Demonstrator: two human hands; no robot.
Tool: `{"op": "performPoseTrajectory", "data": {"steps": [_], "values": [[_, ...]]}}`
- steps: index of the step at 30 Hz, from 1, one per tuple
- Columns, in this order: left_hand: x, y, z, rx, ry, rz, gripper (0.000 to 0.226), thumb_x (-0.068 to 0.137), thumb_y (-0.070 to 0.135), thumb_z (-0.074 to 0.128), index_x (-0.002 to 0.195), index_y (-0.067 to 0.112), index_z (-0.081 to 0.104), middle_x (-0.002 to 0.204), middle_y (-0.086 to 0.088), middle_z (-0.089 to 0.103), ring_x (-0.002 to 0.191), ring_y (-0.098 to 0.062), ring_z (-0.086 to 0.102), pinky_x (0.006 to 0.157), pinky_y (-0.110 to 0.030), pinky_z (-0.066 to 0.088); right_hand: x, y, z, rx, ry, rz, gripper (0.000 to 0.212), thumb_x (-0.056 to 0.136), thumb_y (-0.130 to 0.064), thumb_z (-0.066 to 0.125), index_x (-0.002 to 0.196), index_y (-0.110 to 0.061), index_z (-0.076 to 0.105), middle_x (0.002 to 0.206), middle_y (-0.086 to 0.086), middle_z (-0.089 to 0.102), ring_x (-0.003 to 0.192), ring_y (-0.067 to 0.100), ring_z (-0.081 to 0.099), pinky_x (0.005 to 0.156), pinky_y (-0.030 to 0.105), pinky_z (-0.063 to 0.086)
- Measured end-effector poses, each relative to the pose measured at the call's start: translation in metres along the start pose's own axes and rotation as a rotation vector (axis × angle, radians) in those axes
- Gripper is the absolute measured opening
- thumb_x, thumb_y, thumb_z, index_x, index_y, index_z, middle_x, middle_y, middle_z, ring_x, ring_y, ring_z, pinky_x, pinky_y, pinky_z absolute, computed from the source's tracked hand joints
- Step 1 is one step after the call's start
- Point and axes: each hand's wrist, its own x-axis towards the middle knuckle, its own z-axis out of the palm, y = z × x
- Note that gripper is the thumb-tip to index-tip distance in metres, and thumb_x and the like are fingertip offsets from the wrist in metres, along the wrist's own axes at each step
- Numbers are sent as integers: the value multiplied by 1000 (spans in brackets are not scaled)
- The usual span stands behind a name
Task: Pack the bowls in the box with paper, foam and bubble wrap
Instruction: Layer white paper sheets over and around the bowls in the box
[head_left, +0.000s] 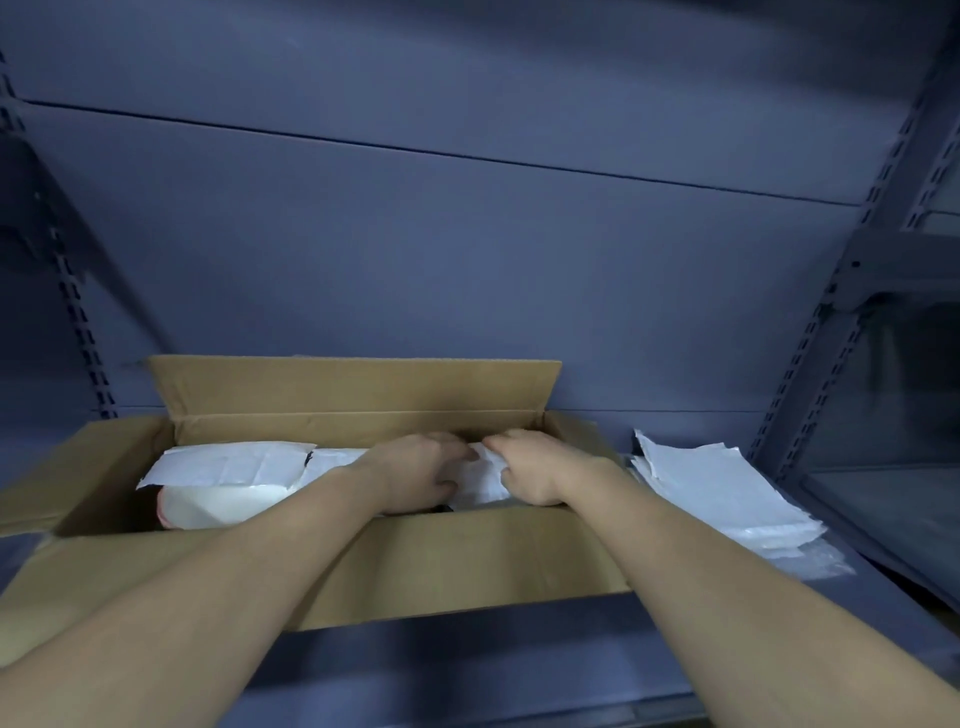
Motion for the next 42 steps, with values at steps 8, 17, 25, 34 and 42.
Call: {"op": "performPoseTrajectory", "data": {"steps": [8, 17, 25, 34, 42], "values": [[3, -15, 5, -10, -52, 12, 46, 99, 15, 40, 144, 20, 48, 152, 7, 42, 139, -15, 40, 113, -31, 30, 7, 1, 6, -51, -32, 28, 54, 94, -23, 52, 146, -17, 38, 142, 12, 42, 127, 33, 46, 100, 43, 45], [-6, -25, 2, 1, -1, -66, 36, 101, 30, 39, 133, 31, 56, 135, 12, 51, 128, -12, 47, 103, -36, 41, 1, 2, 5, -58, 38, -40, 56, 101, -36, 39, 154, -34, 23, 160, 1, 23, 145, 26, 25, 111, 47, 34], [-13, -20, -1, 21, -67, -74, 43, 105, 36, 34, 147, 33, 39, 156, 8, 33, 141, -13, 35, 114, -32, 28, 2, -1, 6, -87, -50, -23, 58, 100, -40, 41, 155, -34, 22, 162, 5, 18, 145, 30, 24, 113, 46, 31], [-19, -12, -9, -71, 13, -106, 44, 105, 40, 29, 145, 30, 43, 149, 13, 42, 137, -11, 38, 113, -33, 31, -7, 0, -4, 29, 128, -58, 47, 105, -36, 31, 150, -24, 36, 151, 8, 39, 136, 28, 39, 108, 41, 38], [-33, 1, -13, -77, 47, -141, 40, 103, 38, 34, 138, 31, 52, 146, 11, 48, 132, -13, 45, 110, -31, 35, -35, 3, -2, 110, 195, -71, 43, 105, -33, 31, 144, -24, 47, 146, 3, 45, 131, 23, 45, 105, 41, 40]]}}
